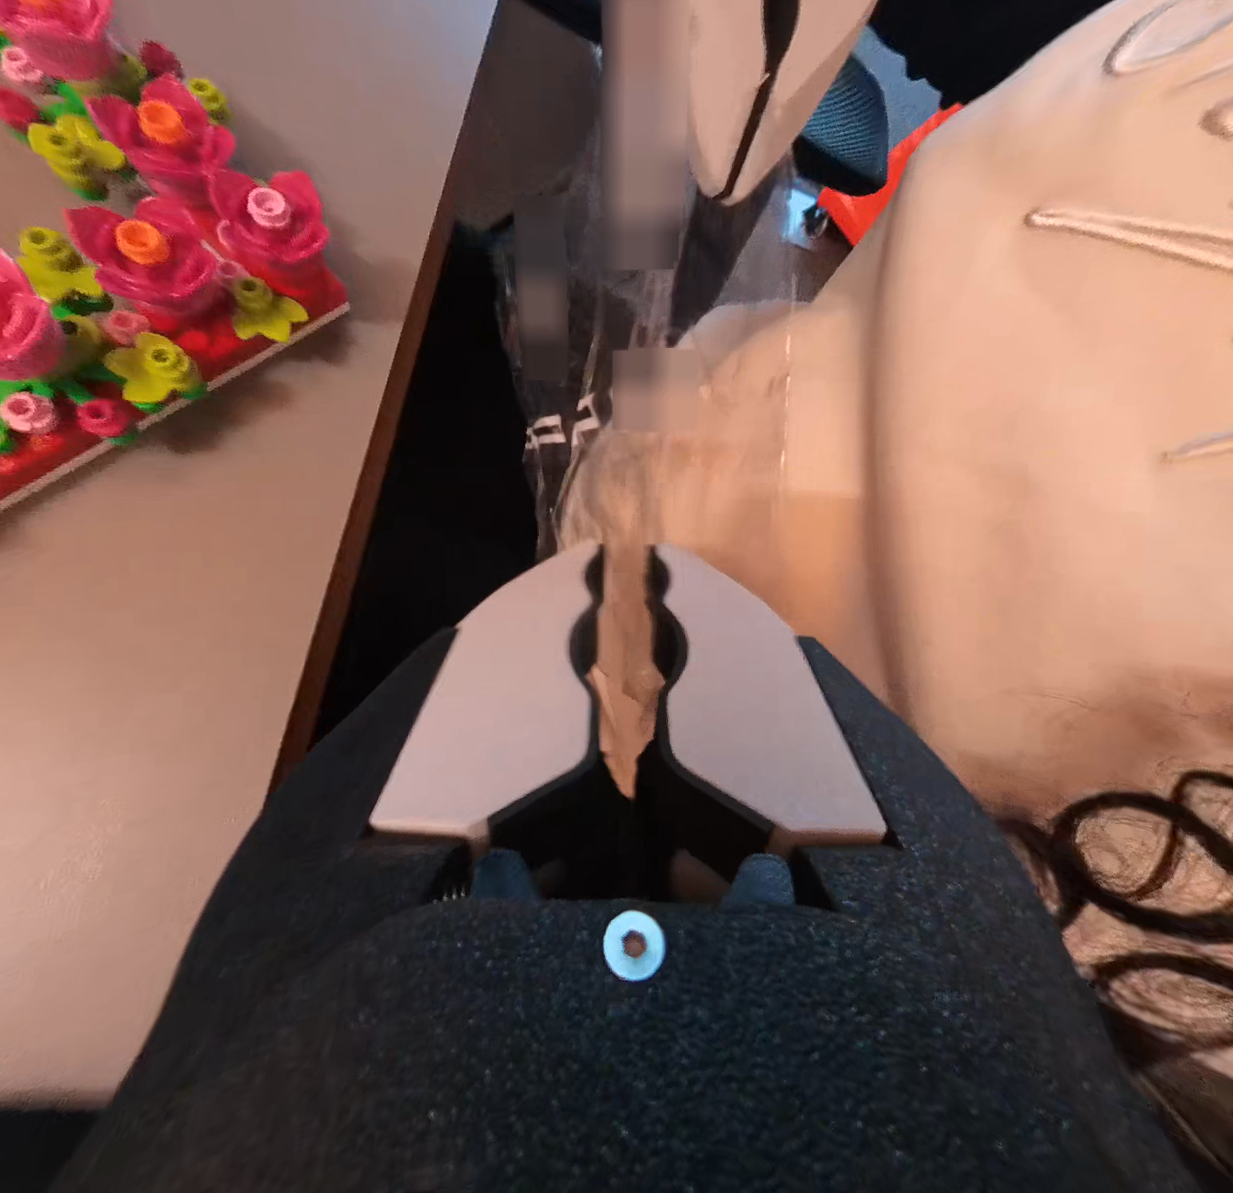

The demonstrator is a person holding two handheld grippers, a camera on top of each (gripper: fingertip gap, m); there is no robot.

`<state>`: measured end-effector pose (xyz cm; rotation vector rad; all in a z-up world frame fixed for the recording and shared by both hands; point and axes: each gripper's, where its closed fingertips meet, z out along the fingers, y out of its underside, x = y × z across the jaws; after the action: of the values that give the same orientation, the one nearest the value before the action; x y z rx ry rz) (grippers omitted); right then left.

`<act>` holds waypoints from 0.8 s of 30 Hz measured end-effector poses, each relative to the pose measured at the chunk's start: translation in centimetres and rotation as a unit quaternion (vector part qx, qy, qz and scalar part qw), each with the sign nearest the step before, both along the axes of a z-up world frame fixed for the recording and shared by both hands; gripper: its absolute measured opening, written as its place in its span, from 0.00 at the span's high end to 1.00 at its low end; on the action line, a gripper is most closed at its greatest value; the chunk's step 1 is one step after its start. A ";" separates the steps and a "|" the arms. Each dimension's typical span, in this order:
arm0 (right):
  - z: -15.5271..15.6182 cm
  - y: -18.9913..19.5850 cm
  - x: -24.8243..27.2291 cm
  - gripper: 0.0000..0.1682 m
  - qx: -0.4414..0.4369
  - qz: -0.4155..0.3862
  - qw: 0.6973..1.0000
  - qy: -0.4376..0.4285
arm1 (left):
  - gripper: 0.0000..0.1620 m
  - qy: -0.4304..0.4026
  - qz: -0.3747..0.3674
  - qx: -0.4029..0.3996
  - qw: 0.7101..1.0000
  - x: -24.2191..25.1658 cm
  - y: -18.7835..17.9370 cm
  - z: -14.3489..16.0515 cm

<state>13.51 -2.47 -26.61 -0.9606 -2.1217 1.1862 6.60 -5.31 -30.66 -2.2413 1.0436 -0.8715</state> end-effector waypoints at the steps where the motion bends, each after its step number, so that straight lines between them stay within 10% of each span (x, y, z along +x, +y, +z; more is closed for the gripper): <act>1: -0.3 -0.1 0.2 1.00 -0.003 0.004 1.000 0.000 | 0.99 -0.002 0.001 0.016 1.000 0.0 0.2 0.0; 19: -0.8 0.3 2.5 0.87 -0.001 0.032 0.996 -0.081 | 1.00 -0.030 0.022 -0.085 0.996 -0.3 1.8 0.8; 24: 2.5 9.5 2.4 0.85 0.056 -0.205 0.975 -0.058 | 1.00 -0.042 0.023 -0.088 0.995 1.3 1.5 0.6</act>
<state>15.95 7.00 -24.09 -1.3610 -1.9236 0.8141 7.89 -3.76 -30.01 -2.3385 0.9052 -1.0650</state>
